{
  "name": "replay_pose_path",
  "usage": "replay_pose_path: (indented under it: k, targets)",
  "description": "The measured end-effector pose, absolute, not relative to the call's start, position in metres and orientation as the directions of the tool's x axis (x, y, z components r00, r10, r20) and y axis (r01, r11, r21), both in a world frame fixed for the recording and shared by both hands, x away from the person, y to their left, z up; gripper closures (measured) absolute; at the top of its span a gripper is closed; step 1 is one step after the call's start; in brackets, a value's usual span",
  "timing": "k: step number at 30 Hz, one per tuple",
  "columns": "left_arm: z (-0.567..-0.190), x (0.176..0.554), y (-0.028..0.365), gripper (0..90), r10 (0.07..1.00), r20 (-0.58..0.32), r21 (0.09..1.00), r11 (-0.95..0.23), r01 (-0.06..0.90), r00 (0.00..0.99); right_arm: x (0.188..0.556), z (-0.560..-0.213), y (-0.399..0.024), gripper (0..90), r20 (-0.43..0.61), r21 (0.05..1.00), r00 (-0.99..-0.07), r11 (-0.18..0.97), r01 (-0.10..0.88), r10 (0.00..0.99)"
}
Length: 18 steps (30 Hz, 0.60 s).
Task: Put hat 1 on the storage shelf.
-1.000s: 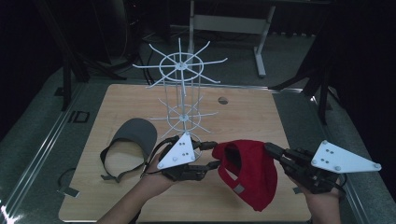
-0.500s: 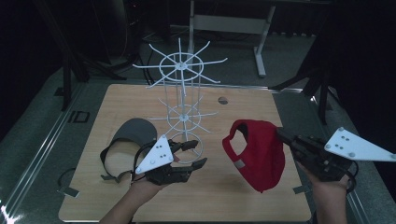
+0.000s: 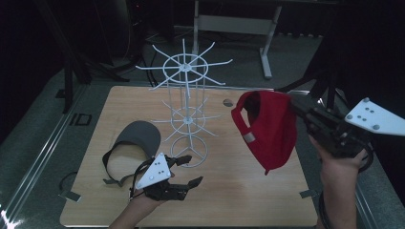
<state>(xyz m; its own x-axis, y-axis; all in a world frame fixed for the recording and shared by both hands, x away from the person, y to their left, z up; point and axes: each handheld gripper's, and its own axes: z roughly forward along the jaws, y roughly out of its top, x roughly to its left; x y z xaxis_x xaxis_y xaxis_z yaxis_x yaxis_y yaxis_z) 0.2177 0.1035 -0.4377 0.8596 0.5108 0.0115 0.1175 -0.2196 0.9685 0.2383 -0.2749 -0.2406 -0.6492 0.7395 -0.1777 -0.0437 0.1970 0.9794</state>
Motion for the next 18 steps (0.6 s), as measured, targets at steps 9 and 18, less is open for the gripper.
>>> replay_pose_path:
  k: [9,18]
  targets:
    - [-0.475,0.214,0.109,29.6,0.531,-0.013,0.947,-0.266,0.181,0.848,0.255,-0.218,-0.266,88.8,-0.172,0.983,-0.617,0.176,-0.056,0.768]
    - [-0.507,0.218,0.122,31.0,0.573,-0.052,0.935,-0.26,0.241,0.818,0.274,-0.207,-0.246,88.7,-0.173,0.982,-0.617,0.185,-0.045,0.768]
